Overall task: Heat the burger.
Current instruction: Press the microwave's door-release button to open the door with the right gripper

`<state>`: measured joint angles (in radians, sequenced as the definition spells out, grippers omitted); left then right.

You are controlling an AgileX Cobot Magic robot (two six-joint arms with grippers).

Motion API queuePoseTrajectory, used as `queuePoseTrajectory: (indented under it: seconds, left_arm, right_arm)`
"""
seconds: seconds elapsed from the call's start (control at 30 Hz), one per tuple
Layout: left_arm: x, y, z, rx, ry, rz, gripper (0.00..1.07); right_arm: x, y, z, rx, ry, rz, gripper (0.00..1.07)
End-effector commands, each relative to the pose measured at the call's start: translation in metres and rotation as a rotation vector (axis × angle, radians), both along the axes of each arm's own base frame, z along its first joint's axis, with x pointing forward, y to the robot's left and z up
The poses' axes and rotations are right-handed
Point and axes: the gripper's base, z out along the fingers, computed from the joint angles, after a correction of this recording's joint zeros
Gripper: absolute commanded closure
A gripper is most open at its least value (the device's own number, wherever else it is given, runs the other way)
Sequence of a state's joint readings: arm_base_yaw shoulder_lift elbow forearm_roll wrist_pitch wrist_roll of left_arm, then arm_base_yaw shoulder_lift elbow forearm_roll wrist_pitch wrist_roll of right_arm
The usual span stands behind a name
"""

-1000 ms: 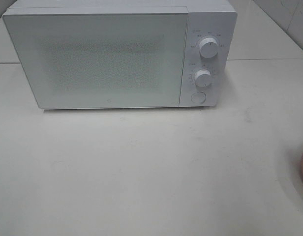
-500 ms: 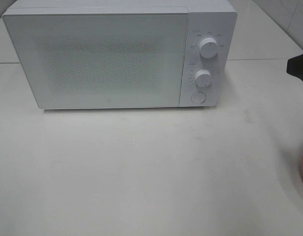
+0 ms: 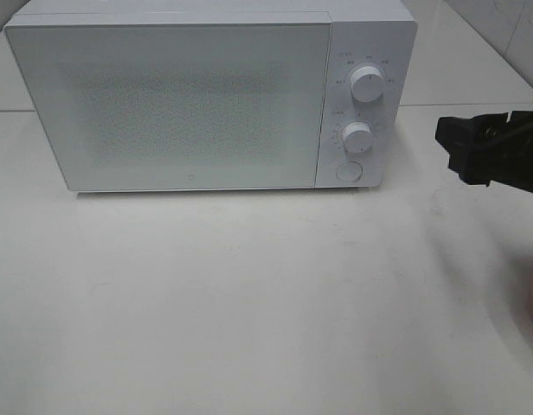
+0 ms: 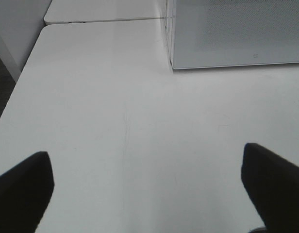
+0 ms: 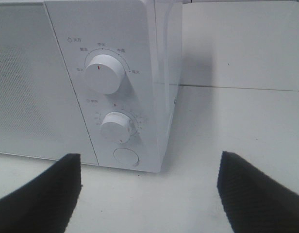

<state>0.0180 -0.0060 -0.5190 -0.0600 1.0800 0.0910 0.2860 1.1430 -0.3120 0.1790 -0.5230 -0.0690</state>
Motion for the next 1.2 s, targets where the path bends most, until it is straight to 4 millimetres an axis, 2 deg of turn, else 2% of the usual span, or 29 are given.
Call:
queuePoseTrajectory:
  seconds: [0.03,0.5,0.83,0.97,1.2]
  left_arm:
    - [-0.002,0.0,0.0,-0.004,-0.028,-0.009,0.09]
    - [-0.002,0.0,0.0,-0.004,-0.028,-0.009,0.09]
    - [-0.002,0.0,0.0,-0.004,-0.028,-0.009,0.09]
    - [-0.002,0.0,0.0,-0.004,-0.028,-0.009,0.09]
    - [-0.002,0.0,0.0,-0.004,-0.028,-0.009,0.09]
  right_arm:
    - [0.0,0.003,-0.003,-0.003,-0.059,-0.017,0.31]
    - [-0.001,0.037,-0.033,-0.063,-0.137,-0.099,0.31]
    - [-0.011,0.063,-0.065,-0.134,-0.107,-0.124,0.31]
    - [-0.013,0.067,-0.071,-0.143,-0.093,-0.106,0.31]
    - [-0.014,0.069,-0.071,-0.031,-0.072,-0.13,0.33]
